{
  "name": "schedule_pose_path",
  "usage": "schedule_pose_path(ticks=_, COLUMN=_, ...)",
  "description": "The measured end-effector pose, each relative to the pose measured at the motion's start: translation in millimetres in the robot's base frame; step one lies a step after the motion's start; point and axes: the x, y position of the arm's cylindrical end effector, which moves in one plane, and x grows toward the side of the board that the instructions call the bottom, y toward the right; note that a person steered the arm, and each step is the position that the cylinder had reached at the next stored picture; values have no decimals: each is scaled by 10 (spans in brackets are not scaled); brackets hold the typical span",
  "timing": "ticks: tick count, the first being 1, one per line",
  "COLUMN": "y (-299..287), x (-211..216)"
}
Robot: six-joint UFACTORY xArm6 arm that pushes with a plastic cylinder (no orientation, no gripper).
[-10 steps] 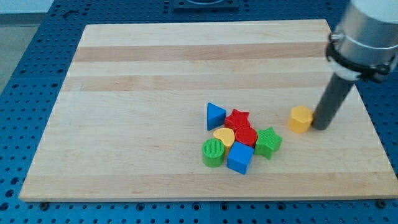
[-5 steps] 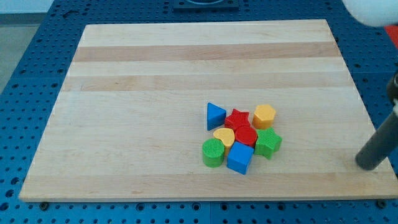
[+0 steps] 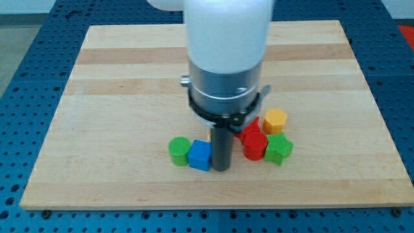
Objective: Move blue cube along with green circle towards center left
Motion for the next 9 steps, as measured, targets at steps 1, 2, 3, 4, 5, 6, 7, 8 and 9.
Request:
schedule_pose_path(ticks=1, y=-272, x=0)
schedule_pose_path(ticks=2, y=-649, x=0)
schedule_pose_path(ticks=3, y=-896, x=9)
schedule_pose_path(ticks=4, y=-963, x=-130)
schedule_pose_path(ticks=5, y=-1020, x=-212)
schedule_pose_path(ticks=6, y=-1323, x=-177)
schedule_pose_path(ticks=7, y=-1535, x=-241)
schedule_pose_path(ticks=8, y=-1543, x=-434)
schedule_pose_path(ticks=9, y=-1552, x=-589)
